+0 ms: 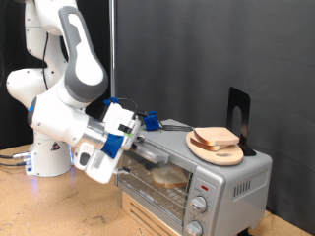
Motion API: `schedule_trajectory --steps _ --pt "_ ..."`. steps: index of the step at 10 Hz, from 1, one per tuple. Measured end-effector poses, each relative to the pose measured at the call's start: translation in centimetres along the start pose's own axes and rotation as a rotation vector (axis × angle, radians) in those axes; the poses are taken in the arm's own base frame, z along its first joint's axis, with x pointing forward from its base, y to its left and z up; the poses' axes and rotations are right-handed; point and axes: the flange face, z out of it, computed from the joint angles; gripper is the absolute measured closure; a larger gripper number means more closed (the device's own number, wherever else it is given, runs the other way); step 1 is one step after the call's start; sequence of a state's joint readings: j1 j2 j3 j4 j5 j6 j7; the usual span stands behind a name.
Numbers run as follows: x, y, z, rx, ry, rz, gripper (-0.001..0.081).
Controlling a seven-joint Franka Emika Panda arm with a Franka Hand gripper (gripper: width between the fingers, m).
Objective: Make a piece of toast with the oven
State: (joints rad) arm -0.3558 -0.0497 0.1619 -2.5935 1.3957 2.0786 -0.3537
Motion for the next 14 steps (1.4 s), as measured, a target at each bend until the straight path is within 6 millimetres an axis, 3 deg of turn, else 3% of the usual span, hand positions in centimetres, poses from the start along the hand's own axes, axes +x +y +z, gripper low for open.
schedule_trajectory --steps 4,9,12,14 --pt "1.9 1.3 -5.4 0.069 -0.014 0.026 -0.0002" --pt "2.9 1.5 -9.9 0.078 -0.048 0.022 -0.0002" --pt "2.8 0.7 -9.4 0.077 -0.136 0.039 -0.0002" --pt "4.6 -1.4 -9.2 0.001 -0.210 0.059 -0.0002"
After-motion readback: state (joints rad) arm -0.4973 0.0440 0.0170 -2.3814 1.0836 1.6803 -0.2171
